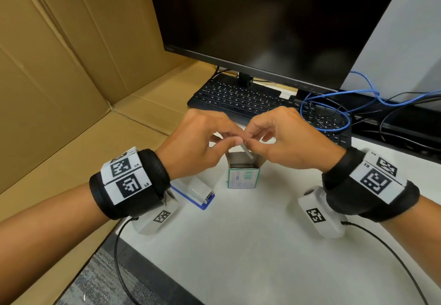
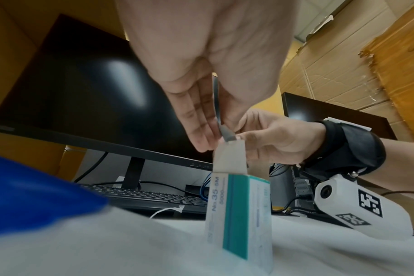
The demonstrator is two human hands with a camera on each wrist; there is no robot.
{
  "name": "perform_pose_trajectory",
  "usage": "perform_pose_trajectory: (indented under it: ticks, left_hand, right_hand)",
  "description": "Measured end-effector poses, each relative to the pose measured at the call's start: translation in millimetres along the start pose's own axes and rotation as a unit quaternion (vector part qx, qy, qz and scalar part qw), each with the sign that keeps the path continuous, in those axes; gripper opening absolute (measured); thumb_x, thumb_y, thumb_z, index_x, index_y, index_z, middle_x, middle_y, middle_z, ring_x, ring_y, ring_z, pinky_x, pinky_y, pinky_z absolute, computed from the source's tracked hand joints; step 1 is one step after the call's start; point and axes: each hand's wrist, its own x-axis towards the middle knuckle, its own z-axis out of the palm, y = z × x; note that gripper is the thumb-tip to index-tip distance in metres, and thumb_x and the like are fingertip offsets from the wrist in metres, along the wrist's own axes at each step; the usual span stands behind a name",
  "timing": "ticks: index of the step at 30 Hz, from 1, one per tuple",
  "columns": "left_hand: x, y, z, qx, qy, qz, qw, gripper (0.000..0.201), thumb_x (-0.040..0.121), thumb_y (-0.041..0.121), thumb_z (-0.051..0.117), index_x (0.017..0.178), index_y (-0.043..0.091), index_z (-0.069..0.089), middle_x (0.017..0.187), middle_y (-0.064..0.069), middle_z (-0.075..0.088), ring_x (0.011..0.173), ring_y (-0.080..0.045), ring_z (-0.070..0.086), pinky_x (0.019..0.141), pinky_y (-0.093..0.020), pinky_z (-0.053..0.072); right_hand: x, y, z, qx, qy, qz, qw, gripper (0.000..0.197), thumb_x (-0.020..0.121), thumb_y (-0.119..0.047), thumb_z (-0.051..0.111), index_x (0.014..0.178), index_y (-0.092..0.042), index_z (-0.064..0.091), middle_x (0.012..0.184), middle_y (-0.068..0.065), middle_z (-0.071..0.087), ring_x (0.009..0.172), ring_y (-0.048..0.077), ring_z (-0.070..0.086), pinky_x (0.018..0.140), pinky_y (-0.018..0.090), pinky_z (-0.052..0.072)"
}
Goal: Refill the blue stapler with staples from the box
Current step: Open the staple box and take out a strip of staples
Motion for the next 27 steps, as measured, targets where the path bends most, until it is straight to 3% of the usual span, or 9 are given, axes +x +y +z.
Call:
perform_pose_trajectory:
  ticks: [3, 6, 10, 14, 16, 18, 22, 24, 27]
  left_hand:
    - [1, -2, -3, -0.015, 0.027, -0.022, 0.999, 0.015, 0.095, 0.016, 0.061, 0.094, 0.013, 0.076, 0.091, -0.001, 0.068, 0.077, -0.014, 0.068, 0.060, -0.030, 0.061]
    - [1, -4, -10, -0.130, 0.021, -0.108, 0.985, 0.019, 0.100, 0.010, 0.051, 0.095, 0.001, 0.067, 0.093, -0.009, 0.063, 0.078, -0.021, 0.072, 0.061, -0.038, 0.064]
    - [-3, -3, -17, -0.205, -0.023, -0.182, 0.961, 0.023, 0.104, 0.012, 0.041, 0.097, -0.002, 0.057, 0.093, -0.022, 0.062, 0.080, -0.029, 0.075, 0.056, -0.039, 0.063]
    - [-6, 4, -10, -0.250, -0.054, -0.204, 0.945, 0.024, 0.105, 0.012, 0.037, 0.096, -0.004, 0.054, 0.095, -0.022, 0.064, 0.089, -0.028, 0.077, 0.064, -0.046, 0.064]
    - [-6, 6, -6, -0.253, -0.065, -0.209, 0.942, 0.024, 0.105, 0.013, 0.037, 0.094, 0.002, 0.055, 0.099, -0.023, 0.065, 0.091, -0.026, 0.077, 0.066, -0.047, 0.064]
    - [-6, 6, -2, -0.238, -0.075, -0.206, 0.946, 0.023, 0.105, 0.015, 0.038, 0.091, 0.008, 0.056, 0.096, -0.017, 0.066, 0.091, -0.022, 0.077, 0.065, -0.048, 0.064]
    - [-3, 6, 1, -0.185, -0.076, -0.180, 0.963, 0.022, 0.103, 0.017, 0.042, 0.094, 0.004, 0.058, 0.095, -0.011, 0.064, 0.090, -0.017, 0.077, 0.060, -0.047, 0.064]
    - [-3, 5, 3, -0.158, -0.069, -0.158, 0.972, 0.021, 0.102, 0.015, 0.046, 0.094, 0.003, 0.061, 0.091, -0.004, 0.062, 0.087, -0.015, 0.076, 0.057, -0.044, 0.064]
    - [-4, 6, 3, -0.134, -0.037, -0.128, 0.982, 0.018, 0.100, 0.013, 0.052, 0.095, 0.003, 0.066, 0.091, -0.004, 0.065, 0.083, -0.013, 0.075, 0.058, -0.038, 0.064]
  right_hand:
    - [-3, 1, -7, 0.029, 0.038, 0.028, 0.998, 0.021, 0.083, -0.040, 0.074, 0.095, -0.022, 0.071, 0.085, -0.008, 0.075, 0.079, 0.008, 0.073, 0.077, 0.035, 0.063]
    - [-8, 1, -13, 0.070, 0.069, 0.061, 0.993, 0.031, 0.081, -0.042, 0.076, 0.094, -0.017, 0.064, 0.079, 0.000, 0.074, 0.066, 0.014, 0.075, 0.066, 0.034, 0.065]
    - [-13, 1, -9, 0.109, 0.045, 0.067, 0.991, 0.024, 0.090, -0.032, 0.070, 0.091, -0.009, 0.061, 0.066, 0.006, 0.075, 0.053, 0.019, 0.074, 0.054, 0.034, 0.062]
    - [-13, 5, 1, 0.114, 0.008, 0.049, 0.992, 0.006, 0.097, -0.015, 0.060, 0.093, -0.011, 0.061, 0.076, 0.004, 0.080, 0.061, 0.017, 0.076, 0.055, 0.028, 0.059]
    - [-13, 7, 5, 0.099, 0.002, 0.040, 0.994, 0.005, 0.097, -0.011, 0.058, 0.093, -0.011, 0.061, 0.079, 0.002, 0.080, 0.063, 0.016, 0.076, 0.057, 0.019, 0.055]
    - [-14, 8, 6, 0.082, -0.010, 0.036, 0.996, 0.007, 0.096, -0.009, 0.057, 0.093, -0.013, 0.062, 0.081, -0.002, 0.081, 0.067, 0.014, 0.075, 0.059, 0.019, 0.055]
    - [-17, 8, 7, 0.045, -0.021, 0.025, 0.998, 0.005, 0.092, -0.014, 0.064, 0.093, -0.019, 0.066, 0.083, -0.010, 0.079, 0.074, 0.006, 0.073, 0.060, 0.014, 0.051]
    - [-19, 7, 7, 0.026, 0.002, 0.014, 1.000, 0.004, 0.091, -0.020, 0.067, 0.090, -0.022, 0.070, 0.084, -0.012, 0.076, 0.077, 0.007, 0.070, 0.062, 0.017, 0.053]
    - [-20, 3, 8, 0.027, 0.050, -0.001, 0.998, 0.007, 0.092, -0.023, 0.065, 0.090, -0.022, 0.072, 0.087, -0.014, 0.073, 0.082, 0.007, 0.069, 0.069, 0.032, 0.060]
